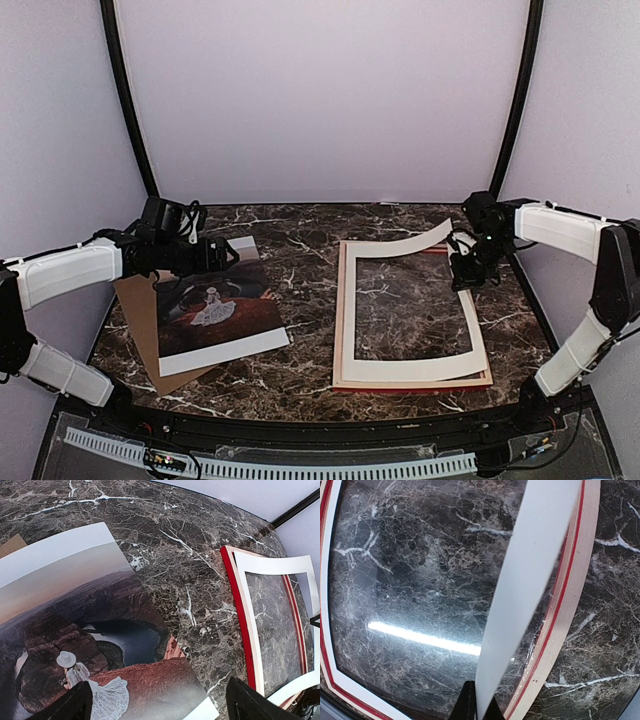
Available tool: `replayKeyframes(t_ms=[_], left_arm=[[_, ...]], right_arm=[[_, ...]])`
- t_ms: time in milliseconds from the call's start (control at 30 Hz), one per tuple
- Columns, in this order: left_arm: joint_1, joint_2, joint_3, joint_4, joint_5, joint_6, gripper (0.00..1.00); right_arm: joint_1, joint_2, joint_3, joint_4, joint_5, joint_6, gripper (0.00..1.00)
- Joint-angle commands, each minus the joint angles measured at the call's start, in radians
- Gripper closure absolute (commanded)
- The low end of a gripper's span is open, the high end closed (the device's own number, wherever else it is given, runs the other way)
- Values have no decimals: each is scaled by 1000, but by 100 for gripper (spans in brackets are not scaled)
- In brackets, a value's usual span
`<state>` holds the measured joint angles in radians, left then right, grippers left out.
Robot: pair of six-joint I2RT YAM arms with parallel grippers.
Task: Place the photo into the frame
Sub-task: Place the mat board on the glass panel.
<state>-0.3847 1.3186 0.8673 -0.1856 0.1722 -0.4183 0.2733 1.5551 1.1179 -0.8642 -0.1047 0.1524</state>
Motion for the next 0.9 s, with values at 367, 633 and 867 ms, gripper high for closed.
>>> replayKeyframes(t_ms=[367,633,867], left_arm=[[-4,-4,19,-22,-9,8,4],[-5,-3,21,-23,-4,4,4],[-5,-3,25,-24,-3,5,4]], right_arm=[[26,60,28,6,-10,-10,87],[26,53,17,15,13,16,80],[25,-39,-81,60,-7,66,78]])
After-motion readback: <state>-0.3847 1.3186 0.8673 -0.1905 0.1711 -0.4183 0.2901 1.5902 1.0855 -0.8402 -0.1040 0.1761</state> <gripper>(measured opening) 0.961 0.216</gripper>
